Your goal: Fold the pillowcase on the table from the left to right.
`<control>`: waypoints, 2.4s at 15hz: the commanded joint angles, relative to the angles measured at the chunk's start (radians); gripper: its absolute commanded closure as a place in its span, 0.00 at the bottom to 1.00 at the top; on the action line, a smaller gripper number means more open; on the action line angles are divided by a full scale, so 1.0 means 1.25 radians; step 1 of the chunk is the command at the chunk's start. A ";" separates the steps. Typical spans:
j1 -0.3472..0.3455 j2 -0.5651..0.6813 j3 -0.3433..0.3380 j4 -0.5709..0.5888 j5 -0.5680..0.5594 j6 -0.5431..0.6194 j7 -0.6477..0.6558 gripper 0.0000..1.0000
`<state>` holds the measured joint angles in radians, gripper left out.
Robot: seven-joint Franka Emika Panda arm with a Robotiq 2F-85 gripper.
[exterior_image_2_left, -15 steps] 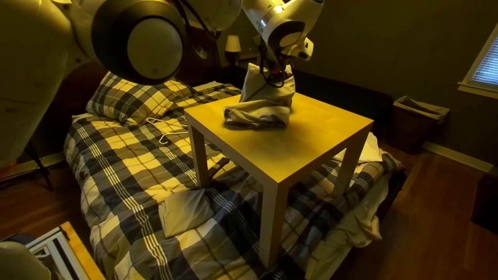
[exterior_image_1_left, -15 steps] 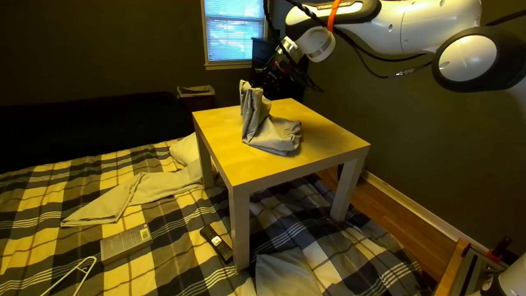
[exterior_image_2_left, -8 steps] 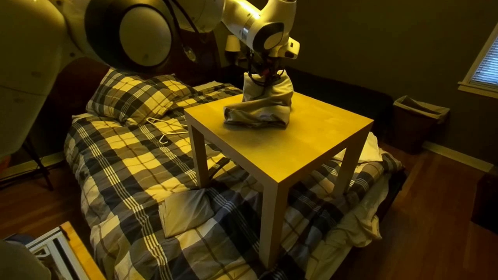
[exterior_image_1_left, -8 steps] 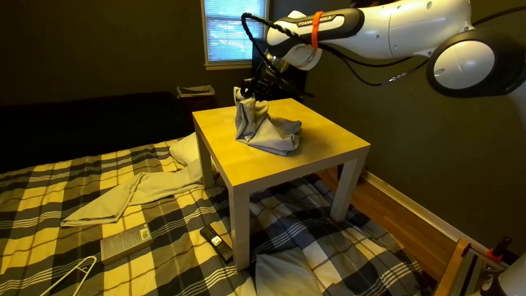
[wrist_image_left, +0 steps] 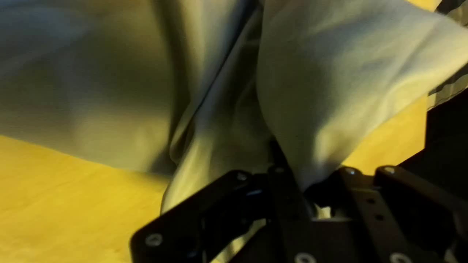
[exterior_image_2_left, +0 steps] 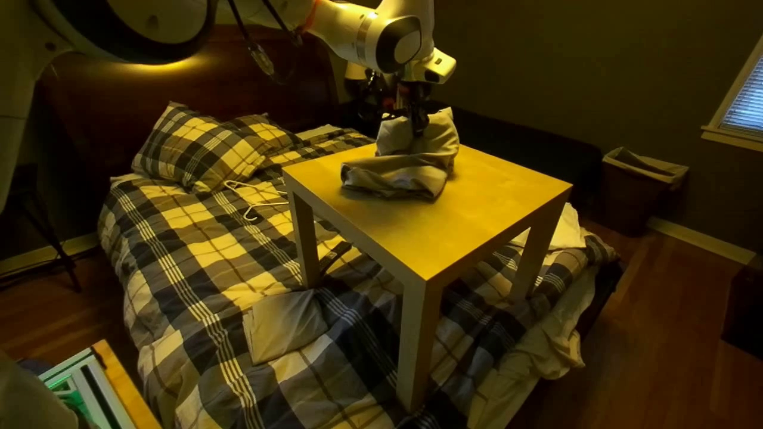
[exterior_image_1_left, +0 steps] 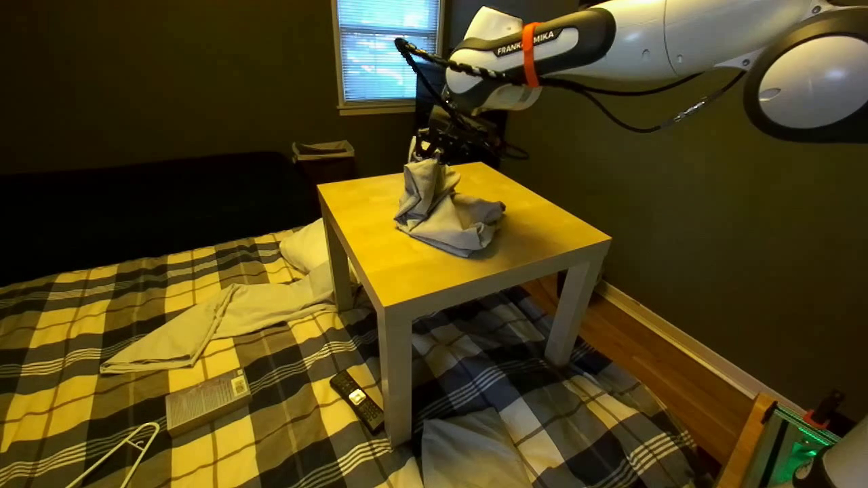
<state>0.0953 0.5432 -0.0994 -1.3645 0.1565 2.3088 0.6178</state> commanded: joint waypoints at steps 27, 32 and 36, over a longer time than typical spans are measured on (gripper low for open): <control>-0.091 -0.107 0.056 -0.292 0.072 -0.106 -0.325 0.98; -0.080 -0.032 0.079 -0.201 0.026 0.000 -0.464 0.98; -0.070 0.057 0.094 -0.067 -0.053 0.027 -0.549 0.98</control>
<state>0.0039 0.5036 0.0050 -1.5940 0.1541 2.3290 0.0056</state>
